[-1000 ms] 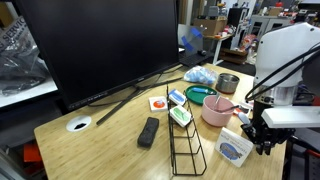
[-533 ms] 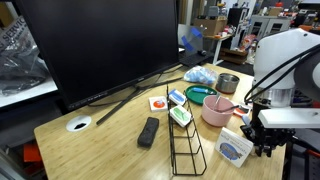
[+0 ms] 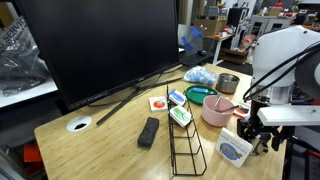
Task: Move the silver cup from the left to the right of the blue book
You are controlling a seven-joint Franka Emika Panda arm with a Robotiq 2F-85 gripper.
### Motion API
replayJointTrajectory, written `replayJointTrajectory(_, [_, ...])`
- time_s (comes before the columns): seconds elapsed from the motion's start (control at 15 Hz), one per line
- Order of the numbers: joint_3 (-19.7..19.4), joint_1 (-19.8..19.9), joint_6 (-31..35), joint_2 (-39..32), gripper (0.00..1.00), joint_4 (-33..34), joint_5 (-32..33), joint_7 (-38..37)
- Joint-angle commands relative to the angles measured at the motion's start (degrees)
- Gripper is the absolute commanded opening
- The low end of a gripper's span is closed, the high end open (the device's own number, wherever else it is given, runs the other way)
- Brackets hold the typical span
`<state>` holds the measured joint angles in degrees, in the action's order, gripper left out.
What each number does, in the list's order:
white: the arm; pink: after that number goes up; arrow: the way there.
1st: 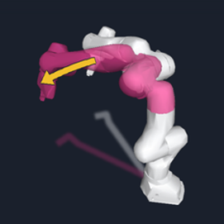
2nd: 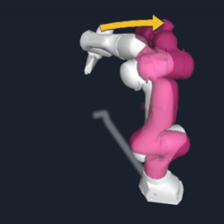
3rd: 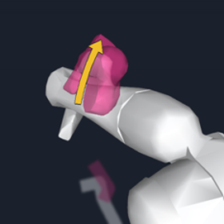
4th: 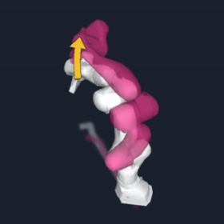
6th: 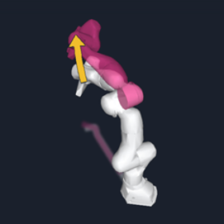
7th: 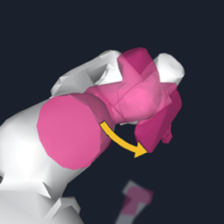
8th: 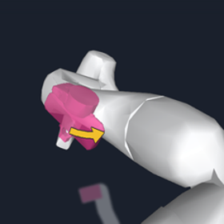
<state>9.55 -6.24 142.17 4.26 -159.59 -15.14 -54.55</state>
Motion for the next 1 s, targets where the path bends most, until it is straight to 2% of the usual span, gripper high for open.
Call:
replayJointTrajectory(0.0, [-0.3,0.4,-2.5,3.6,1.00,0.3,5.6,-3.4])
replayJointTrajectory(0.13, [0.0,0.7,-4.0,6.5,1.00,0.8,8.9,-5.3])
replayJointTrajectory(0.2, [0.1,0.7,-4.5,9.3,1.00,-0.6,9.4,-5.7])
replayJointTrajectory(0.33, [0.2,1.0,-7.8,12.5,1.00,0.8,9.8,-6.0])
replayJointTrajectory(0.4, [0.3,0.6,-4.9,9.3,1.00,0.8,8.5,-5.1])
replayJointTrajectory(0.6, [0.5,0.9,-7.3,13.0,1.00,0.8,8.5,-5.1])
replayJointTrajectory(0.93, [0.5,0.9,-7.3,12.7,1.00,0.7,8.6,-5.1])
